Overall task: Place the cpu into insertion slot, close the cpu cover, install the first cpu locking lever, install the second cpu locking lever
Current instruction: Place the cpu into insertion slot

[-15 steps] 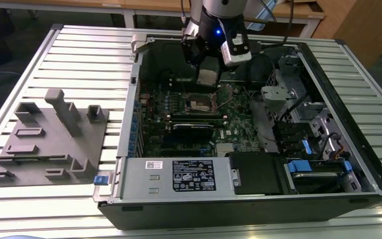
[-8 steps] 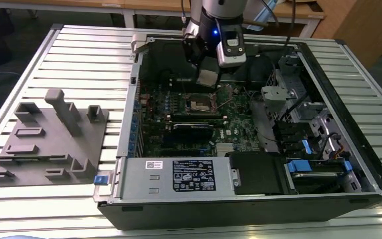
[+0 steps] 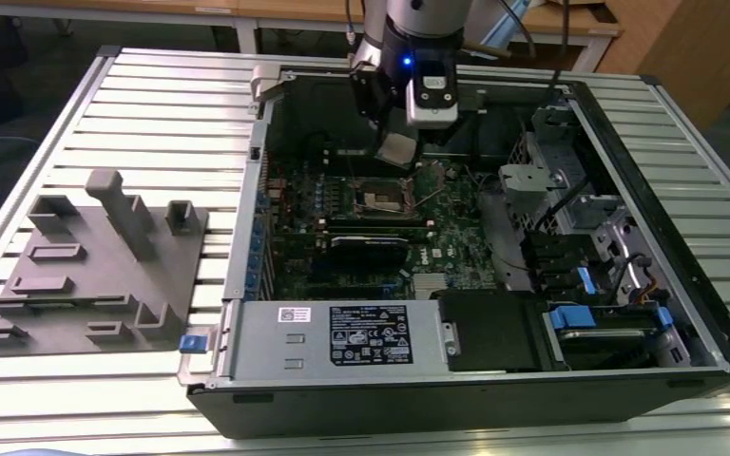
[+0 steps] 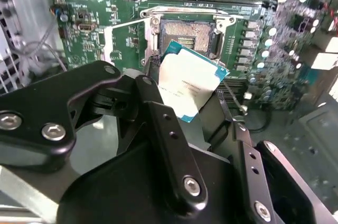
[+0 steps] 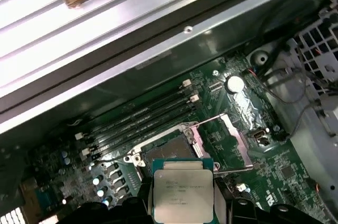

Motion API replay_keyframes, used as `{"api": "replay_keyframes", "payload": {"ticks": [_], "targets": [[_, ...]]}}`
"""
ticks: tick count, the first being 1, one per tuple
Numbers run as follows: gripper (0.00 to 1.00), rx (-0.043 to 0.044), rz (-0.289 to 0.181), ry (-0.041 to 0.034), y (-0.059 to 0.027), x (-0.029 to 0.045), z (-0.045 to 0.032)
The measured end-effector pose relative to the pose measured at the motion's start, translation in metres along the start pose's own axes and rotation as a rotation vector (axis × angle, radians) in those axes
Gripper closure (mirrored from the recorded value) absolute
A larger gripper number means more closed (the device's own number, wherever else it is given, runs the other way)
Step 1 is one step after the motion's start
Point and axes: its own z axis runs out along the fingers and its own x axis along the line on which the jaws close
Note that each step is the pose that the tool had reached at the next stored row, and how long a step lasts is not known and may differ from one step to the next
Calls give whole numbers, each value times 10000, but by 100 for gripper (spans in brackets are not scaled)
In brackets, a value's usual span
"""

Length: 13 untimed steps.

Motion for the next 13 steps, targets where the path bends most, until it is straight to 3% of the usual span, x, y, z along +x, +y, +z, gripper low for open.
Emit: {"api": "replay_keyframes", "payload": {"ticks": [8,13], "targets": [[46,-28,1417,-131,-1,-1,9],[46,-28,1464,-135,-1,0,9]]}}
